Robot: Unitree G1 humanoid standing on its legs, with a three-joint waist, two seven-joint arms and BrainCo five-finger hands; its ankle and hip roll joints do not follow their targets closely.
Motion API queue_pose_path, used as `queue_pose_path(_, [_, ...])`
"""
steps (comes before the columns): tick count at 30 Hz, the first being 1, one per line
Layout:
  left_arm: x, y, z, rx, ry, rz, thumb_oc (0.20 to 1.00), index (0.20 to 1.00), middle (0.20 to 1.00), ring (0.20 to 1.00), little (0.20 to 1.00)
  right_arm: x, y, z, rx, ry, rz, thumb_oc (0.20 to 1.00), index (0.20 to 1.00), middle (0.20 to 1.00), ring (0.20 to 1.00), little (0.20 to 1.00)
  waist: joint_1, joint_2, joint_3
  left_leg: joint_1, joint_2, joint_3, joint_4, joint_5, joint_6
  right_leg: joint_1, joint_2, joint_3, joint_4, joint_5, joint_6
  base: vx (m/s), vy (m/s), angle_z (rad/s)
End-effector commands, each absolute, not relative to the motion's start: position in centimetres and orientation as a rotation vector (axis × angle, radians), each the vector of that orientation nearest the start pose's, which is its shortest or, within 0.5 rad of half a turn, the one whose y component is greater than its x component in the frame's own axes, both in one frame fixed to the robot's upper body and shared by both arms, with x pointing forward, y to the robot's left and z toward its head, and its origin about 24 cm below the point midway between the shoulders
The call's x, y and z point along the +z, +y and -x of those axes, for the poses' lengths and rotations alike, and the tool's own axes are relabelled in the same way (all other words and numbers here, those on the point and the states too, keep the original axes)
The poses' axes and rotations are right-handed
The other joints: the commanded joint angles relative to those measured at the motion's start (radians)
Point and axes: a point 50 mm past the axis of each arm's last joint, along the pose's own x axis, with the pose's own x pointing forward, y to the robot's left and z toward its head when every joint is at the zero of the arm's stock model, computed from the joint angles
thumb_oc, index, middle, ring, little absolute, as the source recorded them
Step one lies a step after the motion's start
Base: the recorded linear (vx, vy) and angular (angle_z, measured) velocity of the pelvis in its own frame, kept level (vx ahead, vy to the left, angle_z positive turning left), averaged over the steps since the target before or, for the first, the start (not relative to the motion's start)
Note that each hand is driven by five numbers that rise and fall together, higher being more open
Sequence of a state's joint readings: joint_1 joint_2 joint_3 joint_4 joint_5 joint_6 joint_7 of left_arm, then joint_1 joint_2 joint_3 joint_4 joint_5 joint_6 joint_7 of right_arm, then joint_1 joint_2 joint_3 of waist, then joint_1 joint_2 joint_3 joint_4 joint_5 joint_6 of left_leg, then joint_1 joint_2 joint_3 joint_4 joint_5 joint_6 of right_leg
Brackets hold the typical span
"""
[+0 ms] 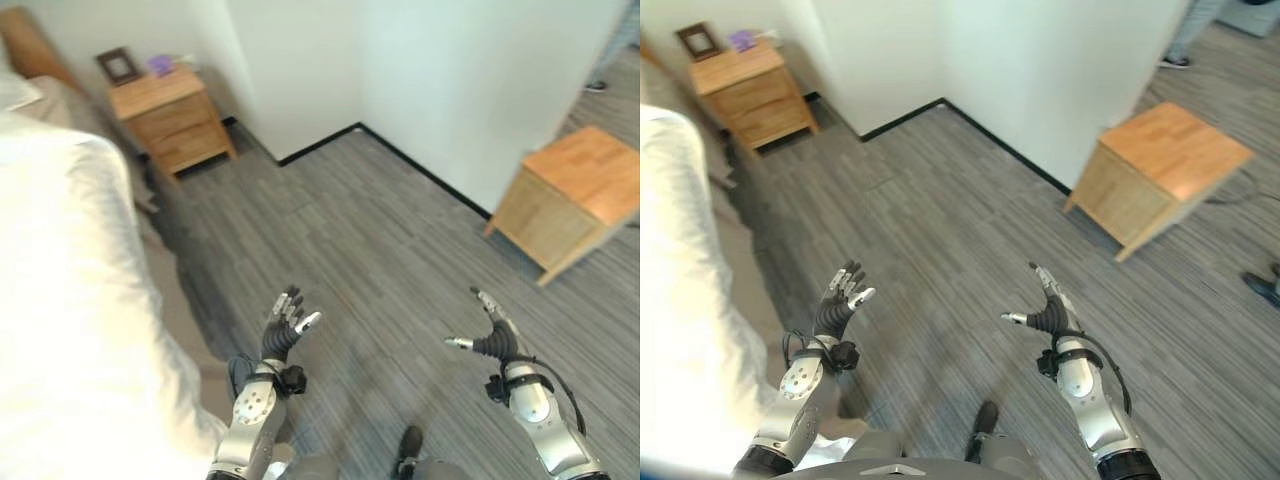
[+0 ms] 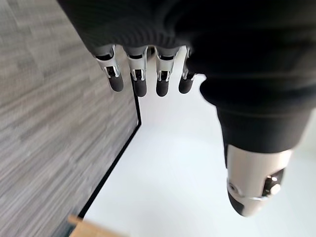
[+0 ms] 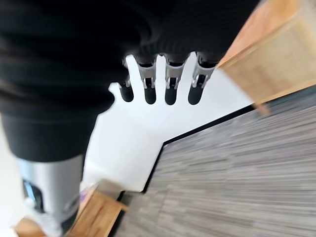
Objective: Making the bed.
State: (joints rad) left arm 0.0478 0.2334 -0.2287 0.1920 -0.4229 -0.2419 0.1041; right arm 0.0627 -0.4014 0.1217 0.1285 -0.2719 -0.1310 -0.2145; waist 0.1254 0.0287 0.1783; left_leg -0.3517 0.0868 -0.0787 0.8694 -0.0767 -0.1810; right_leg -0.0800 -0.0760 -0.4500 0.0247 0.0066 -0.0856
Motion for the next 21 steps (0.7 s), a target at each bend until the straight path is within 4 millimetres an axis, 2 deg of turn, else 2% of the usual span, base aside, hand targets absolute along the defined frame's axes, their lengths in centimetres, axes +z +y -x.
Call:
queue_pose_path(1, [4.1,17.5,-24.5,-0.028,-0.110,0.176,1.000,1.000,1.000,1.000,1.000,5.1,-19.8,-25.3,-0.031,-0.139,0.623,1.000,1.000,1.000,1.000,1.000,0.053,-0.056,0.060,0.089,0.025,0.164,-0.336,-0.064,0.091,0.093,-0.111,0.054,-0.112,-0.018,0.216,0.52,0.174,0.44])
queue_pose_path(2, [4.3,17.6,-24.6,-0.026,-0.117,0.168,1.000,1.000,1.000,1.000,1.000,4.8,-19.6,-25.3,-0.026,-0.135,0.627,1.000,1.000,1.000,1.000,1.000,0.062,-0.051,0.052,0.088,0.033,0.189,-0.453,-0.062,0.102,0.110,-0.104,0.050,-0.112,-0.034,0.226,0.45,0.219,0.53])
queue_pose_path(4, [4.3,17.6,-24.6,-0.034,-0.120,0.163,1.000,1.000,1.000,1.000,1.000,4.6,-19.7,-25.4,-0.021,-0.127,0.645,1.000,1.000,1.000,1.000,1.000,0.076,-0.028,0.027,0.119,0.048,0.266,-0.741,0.066,0.093,0.147,-0.093,0.025,-0.112,-0.063,0.249,0.47,0.251,0.60])
queue_pose_path(5, [4.3,17.5,-24.6,-0.037,-0.121,0.160,1.000,1.000,1.000,1.000,1.000,4.4,-19.7,-25.5,-0.019,-0.122,0.659,1.000,1.000,1.000,1.000,1.000,0.085,-0.018,0.013,0.111,0.060,0.313,-0.828,0.109,0.093,0.168,-0.090,0.005,-0.112,-0.081,0.259,0.47,0.245,0.50])
queue_pose_path(6, [4.3,17.5,-24.5,-0.036,-0.122,0.164,1.000,1.000,1.000,1.000,1.000,4.5,-19.8,-25.7,-0.025,-0.123,0.667,1.000,1.000,1.000,1.000,1.000,0.090,-0.016,0.001,0.100,0.066,0.344,-0.879,0.121,0.086,0.198,-0.088,-0.006,-0.112,-0.108,0.264,0.45,0.261,0.66])
queue_pose_path(7, [4.2,17.5,-24.4,-0.037,-0.120,0.170,1.000,1.000,1.000,1.000,1.000,4.7,-19.7,-25.9,-0.024,-0.132,0.685,1.000,1.000,1.000,1.000,1.000,0.103,-0.019,-0.009,0.089,0.065,0.385,-0.905,0.158,0.096,0.225,-0.090,-0.031,-0.112,-0.106,0.270,0.43,0.230,0.72])
queue_pose_path(8, [4.1,17.5,-24.4,-0.047,-0.114,0.167,1.000,1.000,1.000,1.000,1.000,4.7,-19.6,-25.9,-0.019,-0.131,0.680,1.000,1.000,1.000,1.000,1.000,0.105,-0.025,-0.022,0.106,0.057,0.384,-0.933,0.161,0.106,0.239,-0.091,-0.034,-0.112,-0.091,0.278,0.43,0.259,0.69])
queue_pose_path(9, [4.0,17.6,-24.3,-0.040,-0.106,0.158,1.000,1.000,1.000,1.000,1.000,4.5,-19.2,-26.0,-0.010,-0.129,0.685,1.000,1.000,1.000,1.000,1.000,0.113,-0.035,-0.028,0.122,0.029,0.352,-0.937,0.171,0.117,0.258,-0.093,-0.039,-0.112,-0.076,0.280,0.31,0.162,0.46])
queue_pose_path(10, [4.0,17.6,-24.3,-0.040,-0.106,0.157,1.000,1.000,1.000,1.000,1.000,4.5,-19.1,-26.0,-0.010,-0.129,0.685,1.000,1.000,1.000,1.000,1.000,0.112,-0.036,-0.026,0.124,0.027,0.351,-0.937,0.171,0.117,0.261,-0.094,-0.041,-0.112,-0.076,0.281,0.33,0.178,0.32])
queue_pose_path(12, [4.2,17.7,-24.4,-0.059,-0.107,0.134,1.000,1.000,1.000,1.000,1.000,4.3,-19.2,-25.9,-0.020,-0.122,0.692,1.000,1.000,1.000,1.000,1.000,0.112,-0.064,-0.031,0.169,-0.009,0.337,-0.951,0.146,0.140,0.249,-0.123,-0.031,0.016,-0.061,0.291,0.33,0.192,0.35])
queue_pose_path(13, [4.3,17.7,-24.4,-0.061,-0.106,0.134,1.000,1.000,1.000,1.000,1.000,4.3,-19.0,-26.0,-0.015,-0.122,0.693,1.000,1.000,1.000,1.000,1.000,0.101,-0.063,-0.025,0.206,-0.018,0.336,-0.956,0.131,0.156,0.213,-0.147,-0.021,0.134,-0.043,0.308,0.50,0.353,0.61])
queue_pose_path(14, [4.6,18.2,-24.5,-0.047,-0.116,0.110,1.000,1.000,1.000,1.000,1.000,4.6,-18.8,-26.3,-0.018,-0.131,0.676,1.000,1.000,1.000,1.000,1.000,0.077,-0.046,-0.010,0.265,-0.013,0.329,-0.957,0.101,0.175,0.137,-0.196,0.008,0.347,0.019,0.328,0.49,0.351,0.75])
queue_pose_path(15, [4.7,18.4,-24.5,-0.039,-0.119,0.100,1.000,1.000,1.000,1.000,1.000,4.7,-18.6,-26.4,-0.014,-0.134,0.672,1.000,1.000,1.000,1.000,1.000,0.068,-0.032,-0.004,0.287,-0.008,0.323,-0.957,0.093,0.181,0.083,-0.215,0.020,0.418,0.056,0.329,0.45,0.295,0.78])
queue_pose_path(16, [4.7,18.6,-24.5,-0.031,-0.120,0.089,1.000,1.000,1.000,1.000,1.000,4.7,-18.6,-26.4,-0.019,-0.132,0.666,1.000,1.000,1.000,1.000,1.000,0.057,-0.020,0.001,0.303,-0.003,0.312,-0.957,0.082,0.182,0.057,-0.227,0.019,0.448,0.069,0.325,0.32,0.156,0.77])
queue_pose_path(17, [4.8,18.7,-24.6,-0.023,-0.122,0.090,1.000,1.000,1.000,1.000,1.000,4.7,-18.7,-26.4,-0.027,-0.130,0.657,1.000,1.000,1.000,1.000,1.000,0.049,-0.019,0.009,0.321,-0.006,0.301,-0.957,0.069,0.180,0.033,-0.235,0.016,0.446,0.051,0.316,0.28,0.064,0.81])
queue_pose_path(19, [4.8,18.6,-24.6,-0.025,-0.119,0.086,1.000,1.000,1.000,1.000,1.000,4.5,-18.8,-26.2,-0.040,-0.119,0.639,1.000,1.000,1.000,1.000,1.000,0.031,-0.021,0.019,0.335,-0.011,0.272,-0.957,0.059,0.172,0.015,-0.222,0.013,0.365,0.028,0.305,0.25,-0.028,0.79])
queue_pose_path(21, [4.7,18.5,-24.6,-0.037,-0.112,0.079,1.000,1.000,1.000,1.000,1.000,4.3,-19.1,-26.0,-0.057,-0.104,0.606,1.000,1.000,1.000,1.000,1.000,0.016,-0.033,0.016,0.340,-0.016,0.238,-0.957,0.049,0.161,0.012,-0.187,0.030,0.255,0.007,0.294,0.24,-0.093,0.75])
